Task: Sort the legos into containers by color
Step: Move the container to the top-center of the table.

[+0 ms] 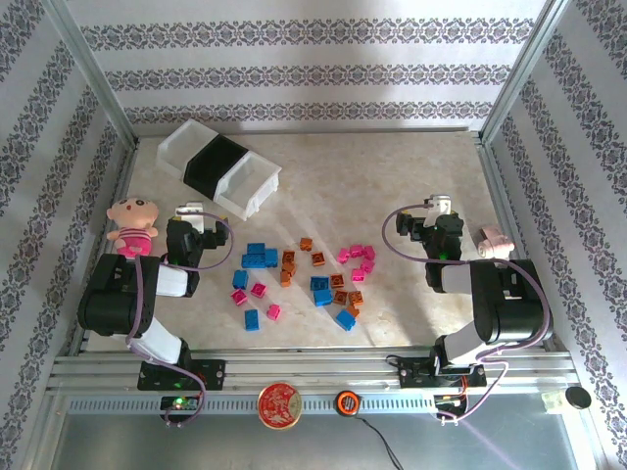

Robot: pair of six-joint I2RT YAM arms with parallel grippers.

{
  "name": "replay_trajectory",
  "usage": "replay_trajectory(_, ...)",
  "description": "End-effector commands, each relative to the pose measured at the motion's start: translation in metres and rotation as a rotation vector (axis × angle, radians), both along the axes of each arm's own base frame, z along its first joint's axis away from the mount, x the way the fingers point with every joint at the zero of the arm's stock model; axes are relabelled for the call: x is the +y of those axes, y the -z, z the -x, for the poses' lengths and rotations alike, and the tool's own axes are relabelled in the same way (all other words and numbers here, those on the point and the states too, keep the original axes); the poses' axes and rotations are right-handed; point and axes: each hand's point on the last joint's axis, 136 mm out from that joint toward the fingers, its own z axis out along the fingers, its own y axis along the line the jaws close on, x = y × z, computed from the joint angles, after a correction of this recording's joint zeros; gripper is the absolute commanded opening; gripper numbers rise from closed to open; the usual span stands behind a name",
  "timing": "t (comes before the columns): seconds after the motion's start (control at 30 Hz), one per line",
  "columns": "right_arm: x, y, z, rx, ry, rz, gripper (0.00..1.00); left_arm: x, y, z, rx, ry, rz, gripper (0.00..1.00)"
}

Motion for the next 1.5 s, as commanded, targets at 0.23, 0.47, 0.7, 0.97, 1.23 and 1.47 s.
replay_trajectory(0.23,0.003,-0.008,-0.003,-0.035,-0.020,0.002,0.98,-0.004,-0.003,-0.004,-0.007,0.010,-0.023,0.99)
replay_trajectory(0.47,0.003,-0.008,-0.002,-0.035,-0.021,0.002,0.98,-0.004,-0.003,-0.004,-0.008,0.011,-0.022,0.99)
replay_trajectory(0.7,0.003,-0.008,-0.003,-0.035,-0.020,0.002,0.98,-0.004,-0.003,-0.004,-0.008,0.012,-0.021,0.99)
replay_trajectory(0.97,0.002,-0.008,-0.003,-0.034,-0.019,0.003,0.98,-0.004,-0.003,-0.003,-0.008,0.009,-0.022,0.99)
replay_trajectory(1.23,0.003,-0.007,-0.003,-0.032,-0.019,-0.004,0.98,0.002,-0.002,-0.004,-0.003,-0.026,-0.016,0.99)
replay_trajectory(1.47,0.001,-0.025,-0.003,0.003,-0.013,-0.015,0.98,0.011,-0.030,0.012,-0.076,-0.089,-0.032,0.99)
